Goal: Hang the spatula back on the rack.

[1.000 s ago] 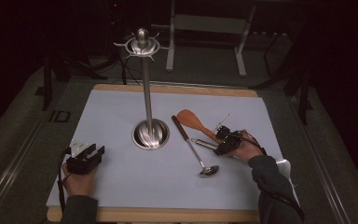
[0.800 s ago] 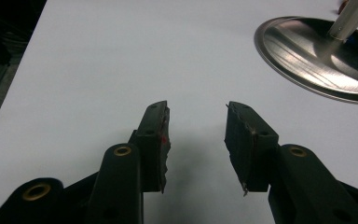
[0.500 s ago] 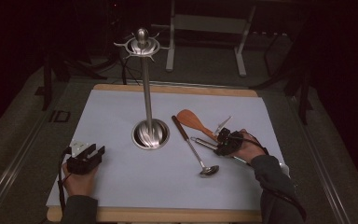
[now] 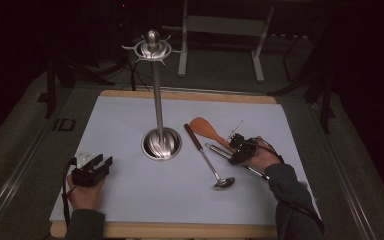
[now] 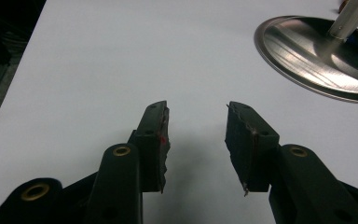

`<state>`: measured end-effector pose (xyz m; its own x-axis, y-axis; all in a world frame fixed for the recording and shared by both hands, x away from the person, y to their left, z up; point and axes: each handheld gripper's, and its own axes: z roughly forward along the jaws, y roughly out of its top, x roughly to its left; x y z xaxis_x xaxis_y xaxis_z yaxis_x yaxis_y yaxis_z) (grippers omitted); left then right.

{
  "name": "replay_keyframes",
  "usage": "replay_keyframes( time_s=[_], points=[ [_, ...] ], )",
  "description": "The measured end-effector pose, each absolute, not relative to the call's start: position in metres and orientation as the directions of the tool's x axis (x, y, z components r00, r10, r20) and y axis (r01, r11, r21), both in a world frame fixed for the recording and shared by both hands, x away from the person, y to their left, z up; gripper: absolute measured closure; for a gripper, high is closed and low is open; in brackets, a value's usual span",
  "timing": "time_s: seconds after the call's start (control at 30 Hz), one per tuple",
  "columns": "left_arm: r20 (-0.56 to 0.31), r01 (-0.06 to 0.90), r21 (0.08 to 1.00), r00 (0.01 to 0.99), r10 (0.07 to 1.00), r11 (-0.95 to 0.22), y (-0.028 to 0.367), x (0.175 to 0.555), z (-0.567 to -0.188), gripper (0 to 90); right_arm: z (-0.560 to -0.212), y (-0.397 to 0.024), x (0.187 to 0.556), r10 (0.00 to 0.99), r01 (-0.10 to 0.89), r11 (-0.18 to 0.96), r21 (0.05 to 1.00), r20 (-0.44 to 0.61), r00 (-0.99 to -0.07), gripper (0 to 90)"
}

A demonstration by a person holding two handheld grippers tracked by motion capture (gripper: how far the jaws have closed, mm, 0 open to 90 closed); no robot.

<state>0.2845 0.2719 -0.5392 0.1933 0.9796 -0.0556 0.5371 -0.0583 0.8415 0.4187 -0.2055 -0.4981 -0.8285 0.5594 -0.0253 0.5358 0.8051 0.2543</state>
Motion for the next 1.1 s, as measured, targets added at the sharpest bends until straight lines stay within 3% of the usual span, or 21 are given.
replay_keyframes(
  time_s=[0.23, 1.1],
  points=[
    [-0.051, 0.537, 0.841, 0.195, 0.98, -0.063, 0.271, 0.285, -0.539, 59.4, -0.498, -0.204, 0.417, 0.454, 0.423, 0.864, 0.275, -0.059, -0.889, 66.3],
    [-0.055, 0.529, 0.847, 0.197, 0.979, -0.059, 0.272, 0.283, -0.539, 59.1, -0.497, -0.194, 0.429, 0.461, 0.452, 0.873, 0.183, -0.007, -0.888, 68.7]
  ],
)
